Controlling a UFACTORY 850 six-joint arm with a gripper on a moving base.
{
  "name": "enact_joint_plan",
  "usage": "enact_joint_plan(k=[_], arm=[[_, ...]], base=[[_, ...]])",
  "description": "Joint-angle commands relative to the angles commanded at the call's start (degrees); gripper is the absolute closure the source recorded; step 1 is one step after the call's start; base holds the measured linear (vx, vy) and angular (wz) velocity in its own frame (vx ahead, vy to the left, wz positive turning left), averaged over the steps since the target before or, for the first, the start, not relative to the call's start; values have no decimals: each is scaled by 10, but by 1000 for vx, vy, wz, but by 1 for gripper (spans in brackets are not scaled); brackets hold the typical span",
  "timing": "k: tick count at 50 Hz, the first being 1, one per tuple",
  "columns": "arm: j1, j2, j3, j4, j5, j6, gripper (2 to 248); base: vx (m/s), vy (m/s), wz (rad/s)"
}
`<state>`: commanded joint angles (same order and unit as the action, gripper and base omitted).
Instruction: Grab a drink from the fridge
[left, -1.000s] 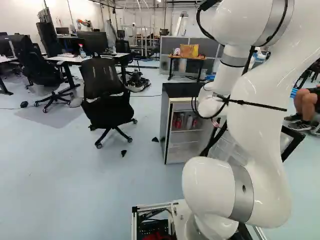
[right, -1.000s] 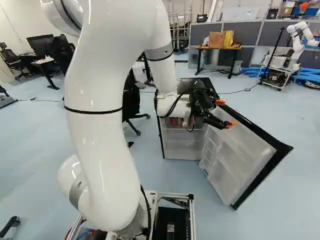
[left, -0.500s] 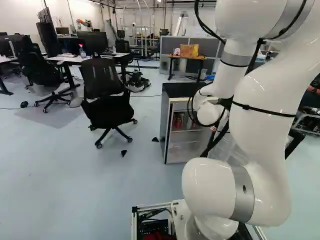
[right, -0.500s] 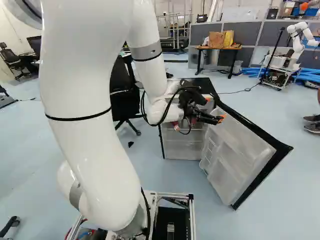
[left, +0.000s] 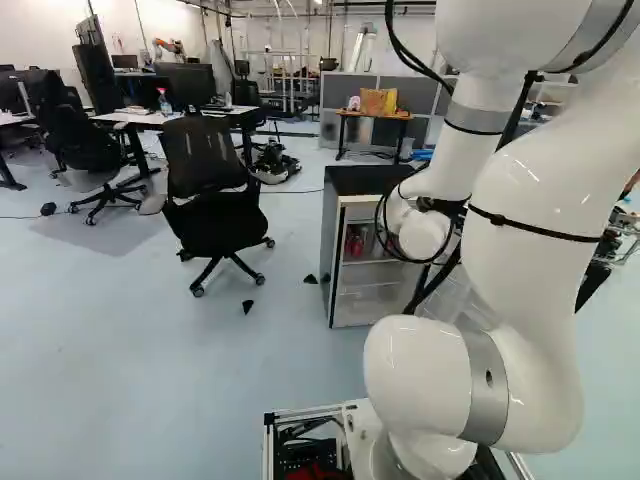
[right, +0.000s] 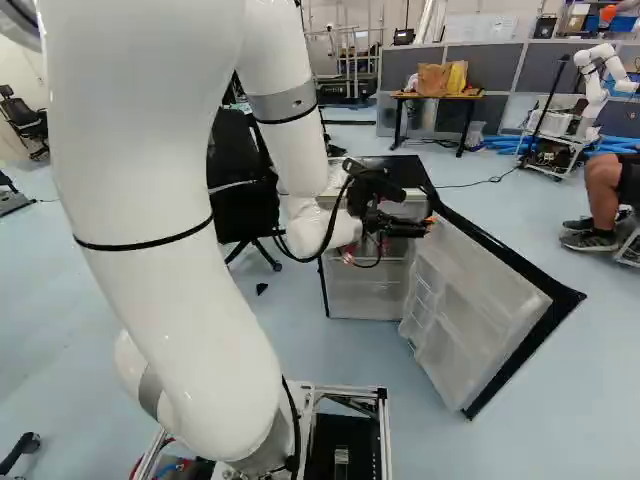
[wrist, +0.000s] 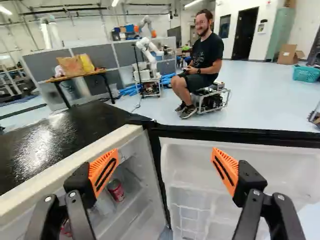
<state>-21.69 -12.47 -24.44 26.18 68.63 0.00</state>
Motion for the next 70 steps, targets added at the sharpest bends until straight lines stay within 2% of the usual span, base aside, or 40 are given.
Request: enact_joint_plan(k=[38,70], arm=[[0,-53,-9,-229,-17,0,3],[-2,-111,-25,-421,-59,0,3]], base=[[0,0,0],[0,0,0]])
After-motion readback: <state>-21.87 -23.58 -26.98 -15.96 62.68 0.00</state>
